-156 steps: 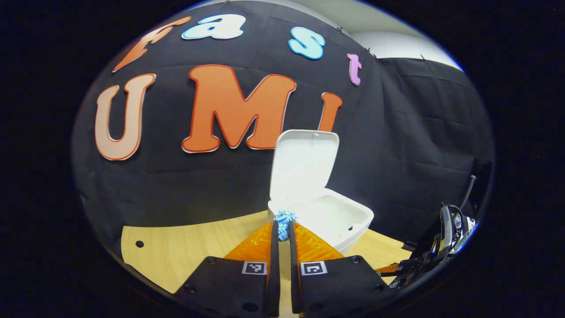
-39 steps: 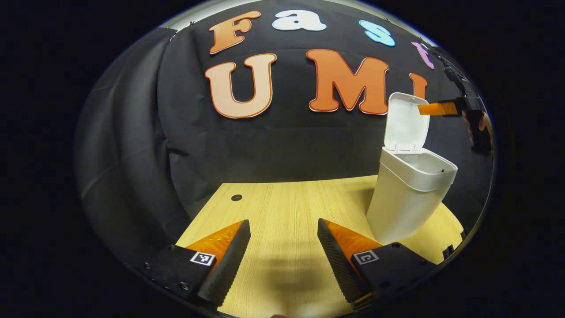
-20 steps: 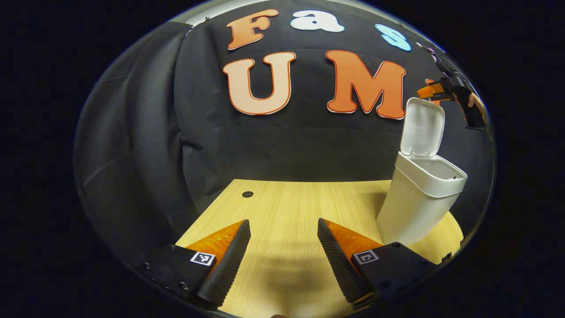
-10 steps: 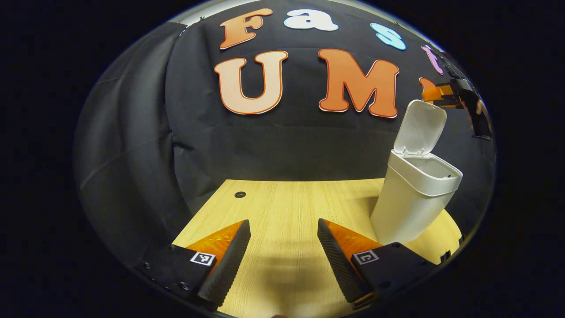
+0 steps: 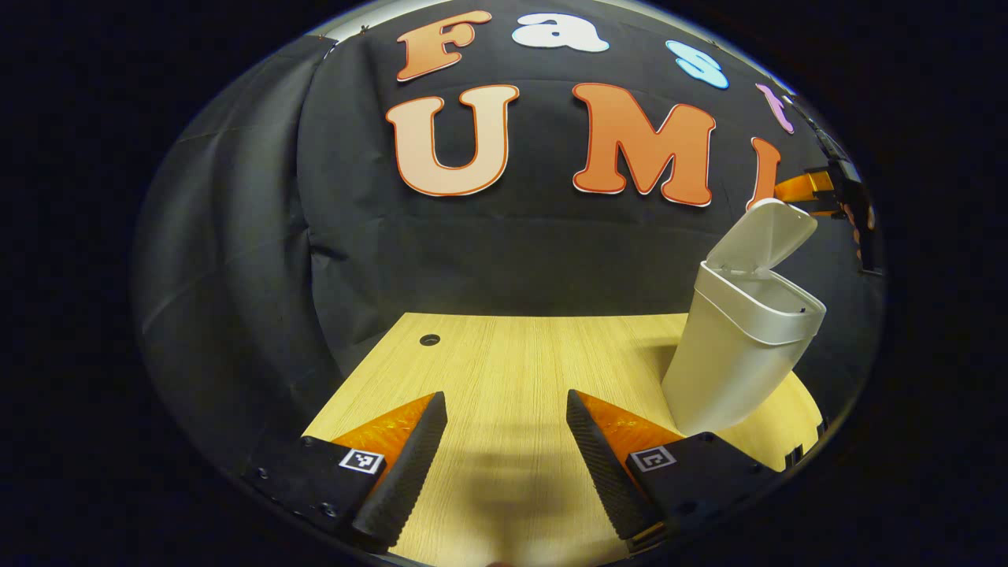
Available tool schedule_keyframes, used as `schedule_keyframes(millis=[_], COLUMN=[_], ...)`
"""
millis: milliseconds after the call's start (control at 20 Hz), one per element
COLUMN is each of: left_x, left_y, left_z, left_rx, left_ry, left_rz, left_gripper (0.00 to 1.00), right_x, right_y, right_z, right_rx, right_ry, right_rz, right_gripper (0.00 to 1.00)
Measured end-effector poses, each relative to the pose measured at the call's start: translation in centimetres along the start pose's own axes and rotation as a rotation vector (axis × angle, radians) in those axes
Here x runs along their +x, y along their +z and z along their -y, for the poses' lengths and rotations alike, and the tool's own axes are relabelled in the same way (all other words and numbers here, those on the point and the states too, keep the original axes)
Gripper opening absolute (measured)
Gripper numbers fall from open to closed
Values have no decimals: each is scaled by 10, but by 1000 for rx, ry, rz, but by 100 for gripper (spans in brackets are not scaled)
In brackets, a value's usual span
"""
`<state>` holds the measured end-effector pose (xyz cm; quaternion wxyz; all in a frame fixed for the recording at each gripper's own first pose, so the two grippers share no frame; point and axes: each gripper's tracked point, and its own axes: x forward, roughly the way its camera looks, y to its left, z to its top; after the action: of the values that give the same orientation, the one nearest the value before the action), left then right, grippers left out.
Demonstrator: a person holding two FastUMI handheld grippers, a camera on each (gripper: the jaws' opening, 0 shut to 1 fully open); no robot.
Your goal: Press the lid of the desktop garbage bin to open it, pick up the crumpled paper on the desktop and throw it into the bin, then pick up the pop can on the desktop and drop it into the bin, and finally close the garbage bin lid.
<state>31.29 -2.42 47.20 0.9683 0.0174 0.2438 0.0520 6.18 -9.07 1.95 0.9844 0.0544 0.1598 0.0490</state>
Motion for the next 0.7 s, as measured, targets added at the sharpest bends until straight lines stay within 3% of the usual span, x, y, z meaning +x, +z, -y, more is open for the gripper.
schedule_keyframes(millis=[300,350,400,550,700], left_x=[-4,-4,-4,-4,-3], left_y=[-2,-2,-2,-2,-3], left_z=[0,0,1,3,5], left_rx=[21,26,30,43,45], left_ry=[-2,-3,-4,-11,-16], left_rz=[-4,-5,-5,-8,-13], left_gripper=[100,95,100,98,100], right_x=[-2,-3,-3,-8,-15], right_y=[-45,-54,-61,-82,-98], right_z=[1,-1,-2,-3,-6], right_rx=[3,-4,-9,-30,-50], right_ry=[-16,-13,-14,-29,-32], right_rz=[-121,-146,-167,-230,-276], right_gripper=[81,81,81,67,65])
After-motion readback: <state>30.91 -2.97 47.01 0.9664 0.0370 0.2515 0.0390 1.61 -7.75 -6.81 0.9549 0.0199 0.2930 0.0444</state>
